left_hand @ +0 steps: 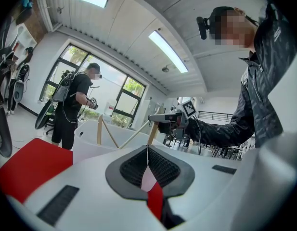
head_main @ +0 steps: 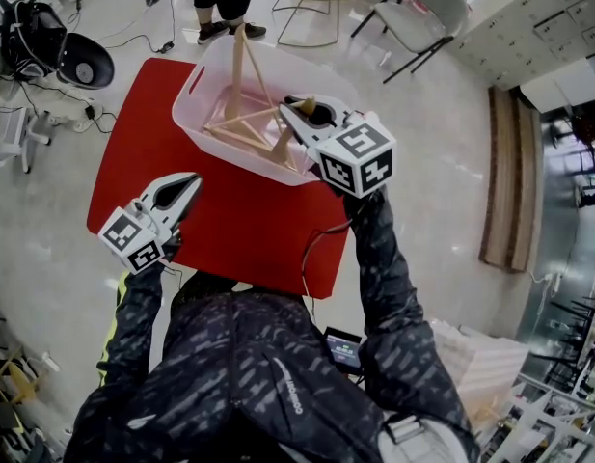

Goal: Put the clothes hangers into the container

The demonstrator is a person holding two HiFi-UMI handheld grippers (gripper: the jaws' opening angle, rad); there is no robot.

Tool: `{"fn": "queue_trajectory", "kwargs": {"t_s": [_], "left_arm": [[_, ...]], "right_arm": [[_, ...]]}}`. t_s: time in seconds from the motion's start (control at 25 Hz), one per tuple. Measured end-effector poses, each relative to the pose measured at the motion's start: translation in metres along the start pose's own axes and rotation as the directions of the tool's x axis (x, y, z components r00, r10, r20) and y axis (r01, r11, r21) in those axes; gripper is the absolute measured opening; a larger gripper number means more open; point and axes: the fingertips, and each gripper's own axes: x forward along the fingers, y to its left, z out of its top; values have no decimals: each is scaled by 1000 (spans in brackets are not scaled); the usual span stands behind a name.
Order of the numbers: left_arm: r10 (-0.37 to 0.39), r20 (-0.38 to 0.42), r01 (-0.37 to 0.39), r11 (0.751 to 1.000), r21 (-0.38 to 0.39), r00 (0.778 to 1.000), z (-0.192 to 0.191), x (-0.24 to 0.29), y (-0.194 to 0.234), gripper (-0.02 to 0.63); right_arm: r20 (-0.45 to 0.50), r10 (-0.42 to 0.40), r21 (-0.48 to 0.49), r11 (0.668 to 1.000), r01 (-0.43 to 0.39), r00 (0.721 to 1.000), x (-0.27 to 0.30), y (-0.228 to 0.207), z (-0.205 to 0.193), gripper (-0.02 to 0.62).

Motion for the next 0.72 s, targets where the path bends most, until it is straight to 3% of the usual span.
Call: {"fn": "queue_trajectory", "kwargs": {"t_s": [0.16,0.24,0.32,0.48,0.72], "left_arm": [[-2,5,2,1000,2,1000,-2,2,2,12],[1,7,-1,1000,4,1000,-3,2,-1,12],[5,9,-5,1000,5,1000,-4,1,-8,12],[17,9,-17,1000,4,1000,-6,-5,-14,12],[50,22,-50,999,7,999,-3,-12,-14,12]], "right_arm": [[-29,-104,-81,992,101,994,1,-17,-11,64],[-28,-172,-104,980,168,985,-4,-29,-14,160],[-30,-228,-128,967,222,973,-16,-39,-18,196],[-6,-330,-219,921,321,944,-35,-50,-12,232],[103,-376,-314,866,389,921,-60,-45,32,236]]}}
